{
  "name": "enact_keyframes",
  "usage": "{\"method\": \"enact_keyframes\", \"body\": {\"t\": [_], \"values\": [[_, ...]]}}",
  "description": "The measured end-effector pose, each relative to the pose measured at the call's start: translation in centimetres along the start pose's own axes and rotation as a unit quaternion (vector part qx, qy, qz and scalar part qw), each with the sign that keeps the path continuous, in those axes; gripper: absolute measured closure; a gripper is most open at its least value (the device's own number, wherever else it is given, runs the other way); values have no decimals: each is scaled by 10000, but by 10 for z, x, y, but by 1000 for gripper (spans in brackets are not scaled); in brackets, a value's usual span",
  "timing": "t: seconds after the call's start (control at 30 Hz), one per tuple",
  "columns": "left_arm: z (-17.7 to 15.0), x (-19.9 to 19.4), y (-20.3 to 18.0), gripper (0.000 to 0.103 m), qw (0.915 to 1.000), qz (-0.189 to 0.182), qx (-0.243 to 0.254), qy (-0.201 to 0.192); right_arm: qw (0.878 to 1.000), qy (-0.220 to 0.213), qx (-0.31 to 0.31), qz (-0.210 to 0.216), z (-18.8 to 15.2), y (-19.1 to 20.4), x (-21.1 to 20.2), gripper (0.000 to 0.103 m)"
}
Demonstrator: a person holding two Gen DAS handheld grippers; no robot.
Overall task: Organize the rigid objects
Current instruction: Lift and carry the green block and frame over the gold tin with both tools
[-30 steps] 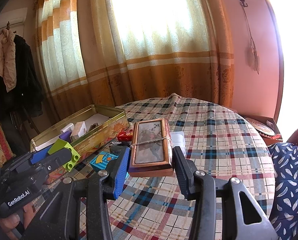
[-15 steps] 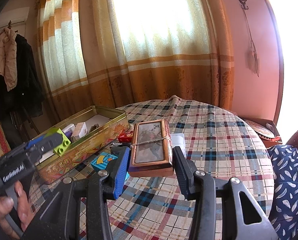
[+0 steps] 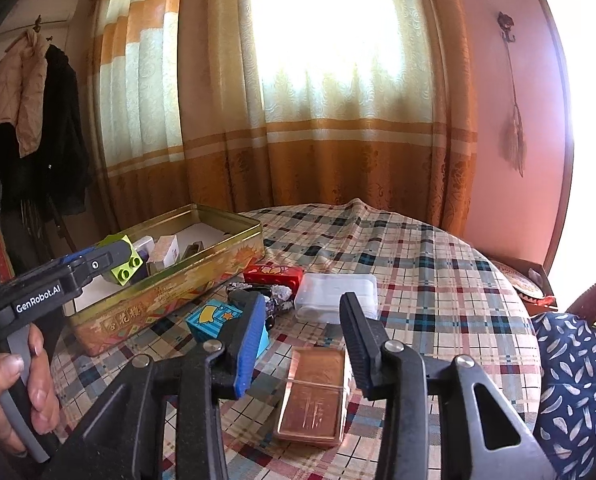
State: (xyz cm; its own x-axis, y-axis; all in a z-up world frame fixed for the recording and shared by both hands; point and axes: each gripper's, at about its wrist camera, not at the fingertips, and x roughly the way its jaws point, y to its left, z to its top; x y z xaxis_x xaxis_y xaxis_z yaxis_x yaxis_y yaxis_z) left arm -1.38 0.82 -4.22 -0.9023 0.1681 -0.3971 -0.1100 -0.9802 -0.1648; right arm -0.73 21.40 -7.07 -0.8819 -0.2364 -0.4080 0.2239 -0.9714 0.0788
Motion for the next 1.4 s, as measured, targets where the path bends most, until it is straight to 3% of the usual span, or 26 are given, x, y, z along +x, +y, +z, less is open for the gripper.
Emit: {"method": "enact_keyframes", "body": {"t": [0.1, 0.23, 0.33, 0.47, 0.57, 0.7, 1.03, 1.4], "values": [[-1, -1, -1, 62, 10000, -6, 13, 2, 10000, 93, 33, 9, 0, -4, 3, 61], [-1, 0, 0, 62, 10000, -10, -1, 16, 9970, 761, -56, 97, -3, -1, 23, 60], [-1, -1, -2, 62, 10000, -6, -14, 22, 9919, 1235, -177, -258, -9, 2, 37, 59], [0, 1, -3, 62, 10000, -3, 12, 46, 9834, 1748, -274, -393, -16, 3, 50, 59], [-1, 1, -4, 62, 10000, -6, 19, 56, 9813, 1885, -152, -363, -18, -3, 53, 51], [-1, 1, -3, 62, 10000, -6, 22, 59, 9738, 2254, 19, -293, -23, -10, 60, 51], [4, 5, 6, 62, 9999, 135, 5, 93, 9876, 1549, -187, 150, -6, 15, 39, 54], [34, 14, 92, 62, 9938, 944, -534, 258, 9865, 1134, -518, 1059, 48, 90, 63, 56]]}}
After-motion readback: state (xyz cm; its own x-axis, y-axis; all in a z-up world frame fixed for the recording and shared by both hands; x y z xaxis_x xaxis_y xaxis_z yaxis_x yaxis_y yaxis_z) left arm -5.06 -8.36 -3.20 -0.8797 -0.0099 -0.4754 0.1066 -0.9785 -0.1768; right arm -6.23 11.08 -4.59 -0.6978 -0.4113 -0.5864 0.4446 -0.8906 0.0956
